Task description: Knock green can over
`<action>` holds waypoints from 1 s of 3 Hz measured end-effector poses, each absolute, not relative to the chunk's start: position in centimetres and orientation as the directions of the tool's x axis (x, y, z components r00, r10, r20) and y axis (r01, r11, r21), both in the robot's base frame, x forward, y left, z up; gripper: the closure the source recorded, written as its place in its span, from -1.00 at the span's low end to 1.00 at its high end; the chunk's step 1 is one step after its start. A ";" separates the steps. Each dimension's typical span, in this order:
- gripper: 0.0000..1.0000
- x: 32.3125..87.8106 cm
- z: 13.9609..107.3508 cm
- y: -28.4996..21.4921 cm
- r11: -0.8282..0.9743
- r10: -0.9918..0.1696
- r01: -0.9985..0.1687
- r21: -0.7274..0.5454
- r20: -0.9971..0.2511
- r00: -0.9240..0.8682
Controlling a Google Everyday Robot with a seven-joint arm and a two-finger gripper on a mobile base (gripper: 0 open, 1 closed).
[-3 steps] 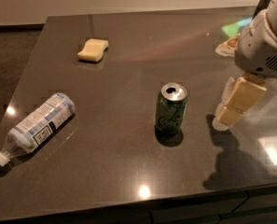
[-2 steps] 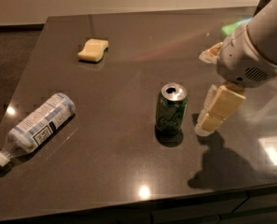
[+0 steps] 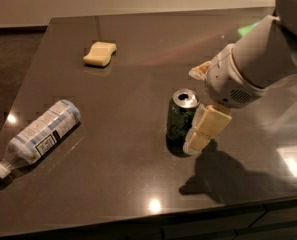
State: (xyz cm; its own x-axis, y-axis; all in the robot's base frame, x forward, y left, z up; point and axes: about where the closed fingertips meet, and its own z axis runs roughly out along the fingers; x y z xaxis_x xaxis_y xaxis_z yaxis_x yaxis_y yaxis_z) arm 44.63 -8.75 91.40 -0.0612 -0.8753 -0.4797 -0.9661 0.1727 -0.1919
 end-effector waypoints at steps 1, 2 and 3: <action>-1.00 44.9 90.4 -8.1 0.172 -0.864 -0.970 -0.171 -0.500 -0.065; -0.65 45.2 90.0 -8.0 0.185 -0.854 -0.970 -0.156 -0.513 -0.080; -0.19 45.7 90.2 -8.2 0.207 -0.841 -0.968 -0.144 -0.532 -0.100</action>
Offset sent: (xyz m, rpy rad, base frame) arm 0.0125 0.0066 -0.0215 0.0653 0.0519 -0.0223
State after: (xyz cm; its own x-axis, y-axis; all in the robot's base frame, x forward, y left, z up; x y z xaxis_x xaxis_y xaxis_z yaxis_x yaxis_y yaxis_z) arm 45.72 -8.20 90.16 -0.1004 -0.8407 -0.5320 -0.9676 0.2070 -0.1444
